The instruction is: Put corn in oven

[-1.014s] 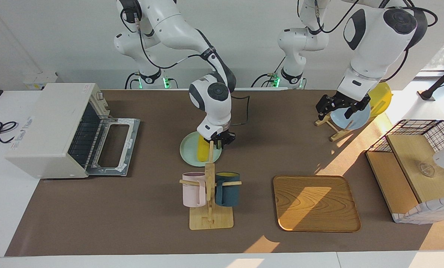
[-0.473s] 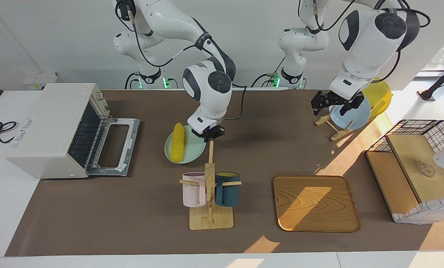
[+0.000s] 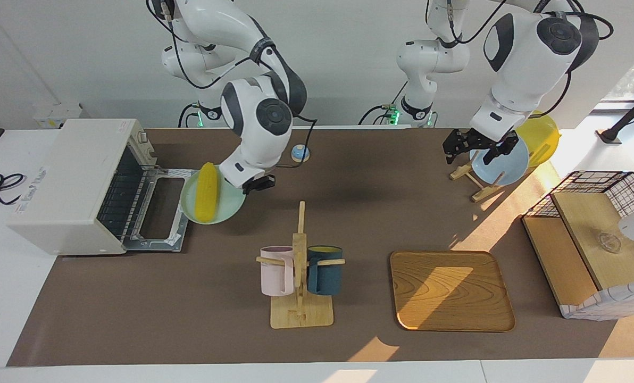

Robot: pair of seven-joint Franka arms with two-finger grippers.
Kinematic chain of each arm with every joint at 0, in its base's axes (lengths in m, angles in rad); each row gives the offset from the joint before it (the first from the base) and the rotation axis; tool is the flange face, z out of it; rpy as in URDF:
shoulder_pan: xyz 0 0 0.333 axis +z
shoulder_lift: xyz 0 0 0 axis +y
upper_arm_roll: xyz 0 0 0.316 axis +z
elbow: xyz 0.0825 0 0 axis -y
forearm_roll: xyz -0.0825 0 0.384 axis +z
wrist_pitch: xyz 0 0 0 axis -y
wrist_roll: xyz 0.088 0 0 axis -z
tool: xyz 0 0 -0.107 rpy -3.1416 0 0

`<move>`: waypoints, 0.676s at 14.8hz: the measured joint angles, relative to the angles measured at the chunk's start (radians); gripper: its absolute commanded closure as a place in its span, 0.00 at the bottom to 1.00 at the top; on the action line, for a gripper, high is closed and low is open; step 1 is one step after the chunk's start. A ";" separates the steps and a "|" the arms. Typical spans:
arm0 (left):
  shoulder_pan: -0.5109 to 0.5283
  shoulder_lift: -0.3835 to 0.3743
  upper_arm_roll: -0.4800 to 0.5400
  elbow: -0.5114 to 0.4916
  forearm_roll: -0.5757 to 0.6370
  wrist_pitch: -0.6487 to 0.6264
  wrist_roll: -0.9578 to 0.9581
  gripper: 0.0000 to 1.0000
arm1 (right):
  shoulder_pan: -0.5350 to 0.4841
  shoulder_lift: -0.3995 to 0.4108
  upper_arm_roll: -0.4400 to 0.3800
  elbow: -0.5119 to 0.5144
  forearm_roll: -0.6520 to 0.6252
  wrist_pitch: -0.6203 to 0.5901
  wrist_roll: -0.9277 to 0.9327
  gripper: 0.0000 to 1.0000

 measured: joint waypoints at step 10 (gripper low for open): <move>-0.003 -0.001 -0.006 -0.003 -0.031 -0.023 0.000 0.00 | -0.309 -0.100 -0.003 -0.208 -0.007 0.088 -0.338 1.00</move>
